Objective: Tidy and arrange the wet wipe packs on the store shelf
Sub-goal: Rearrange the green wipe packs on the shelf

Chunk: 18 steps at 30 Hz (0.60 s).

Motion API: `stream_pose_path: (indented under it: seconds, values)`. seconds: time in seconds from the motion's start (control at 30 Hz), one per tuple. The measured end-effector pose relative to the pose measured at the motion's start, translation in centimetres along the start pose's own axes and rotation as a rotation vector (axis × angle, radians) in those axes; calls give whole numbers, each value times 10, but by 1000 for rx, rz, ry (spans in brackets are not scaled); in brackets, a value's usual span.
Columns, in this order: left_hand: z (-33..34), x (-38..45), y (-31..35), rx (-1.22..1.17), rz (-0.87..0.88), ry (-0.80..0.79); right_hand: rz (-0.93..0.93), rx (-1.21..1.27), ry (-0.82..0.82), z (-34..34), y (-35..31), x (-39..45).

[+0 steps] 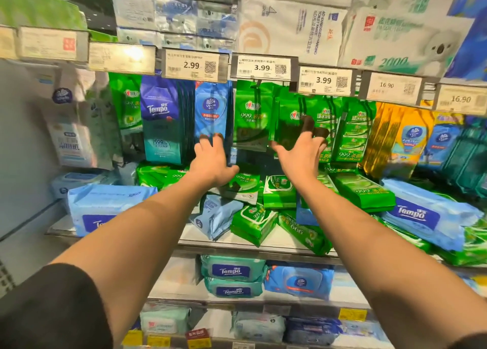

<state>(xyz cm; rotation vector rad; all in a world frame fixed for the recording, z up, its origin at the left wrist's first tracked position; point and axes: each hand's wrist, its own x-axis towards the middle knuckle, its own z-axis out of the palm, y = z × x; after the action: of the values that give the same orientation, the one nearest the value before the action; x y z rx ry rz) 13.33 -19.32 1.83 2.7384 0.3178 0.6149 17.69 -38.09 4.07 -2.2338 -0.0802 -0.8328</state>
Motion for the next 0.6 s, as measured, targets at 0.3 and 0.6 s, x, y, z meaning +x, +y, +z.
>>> stream_pose_path:
  seconds: [0.3,0.6]
  values:
    - [15,10,3,83,38,-135,87,-97,-212,27,7,22]
    - [24,15,0,80,-9,-199,-70,-119,-156,36,18,28]
